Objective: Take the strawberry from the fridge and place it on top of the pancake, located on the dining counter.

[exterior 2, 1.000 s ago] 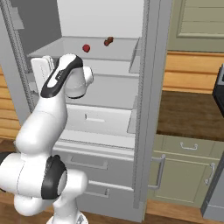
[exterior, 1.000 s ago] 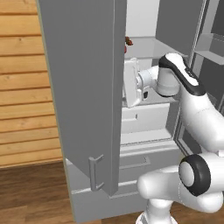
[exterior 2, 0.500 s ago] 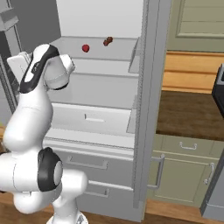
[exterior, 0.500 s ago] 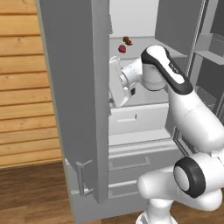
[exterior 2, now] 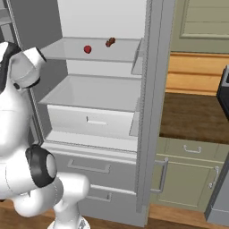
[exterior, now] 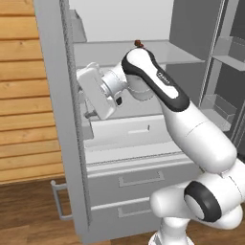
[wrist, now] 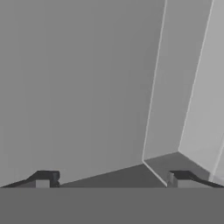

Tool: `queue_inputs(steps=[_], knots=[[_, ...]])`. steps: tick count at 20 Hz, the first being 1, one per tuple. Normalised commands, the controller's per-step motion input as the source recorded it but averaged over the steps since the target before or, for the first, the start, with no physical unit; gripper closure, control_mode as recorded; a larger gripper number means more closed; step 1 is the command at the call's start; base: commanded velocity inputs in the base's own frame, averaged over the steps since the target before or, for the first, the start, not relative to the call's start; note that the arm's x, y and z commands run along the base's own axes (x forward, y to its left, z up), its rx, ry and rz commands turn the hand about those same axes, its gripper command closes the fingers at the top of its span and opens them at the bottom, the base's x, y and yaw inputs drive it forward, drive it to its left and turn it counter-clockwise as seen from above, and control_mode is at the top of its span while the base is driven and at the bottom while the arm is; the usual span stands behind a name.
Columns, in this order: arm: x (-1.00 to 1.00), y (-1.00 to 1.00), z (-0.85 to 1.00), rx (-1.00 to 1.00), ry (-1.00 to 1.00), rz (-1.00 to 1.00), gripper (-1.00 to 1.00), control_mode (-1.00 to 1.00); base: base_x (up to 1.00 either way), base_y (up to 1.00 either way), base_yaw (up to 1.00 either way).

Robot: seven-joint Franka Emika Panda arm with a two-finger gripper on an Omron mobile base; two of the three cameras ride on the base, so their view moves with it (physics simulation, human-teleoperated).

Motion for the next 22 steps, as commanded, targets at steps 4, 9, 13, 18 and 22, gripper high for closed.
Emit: queue_inputs(steps=[4, 9, 13, 18, 22], knots=[[-0.02, 0.06, 0.0, 0.0, -0.05, -0.02, -1.0, -1.0, 0.0, 0.0, 0.0], [0.0, -0.37, 0.0, 0.0, 0.0, -0.11, -1.0, -1.0, 0.0, 0.0, 0.0], [0.0, -0.99, -0.01, 0.0, -0.05, -0.09, -1.0, -1.0, 0.0, 0.0, 0.0], [0.0, -1.0, -0.19, -0.24, -0.11, 0.0, -1.0, -1.0, 0.0, 0.0, 0.0], [0.0, -1.0, -0.55, -0.49, -0.02, -0.03, -1.0, -1.0, 0.0, 0.0, 0.0]])
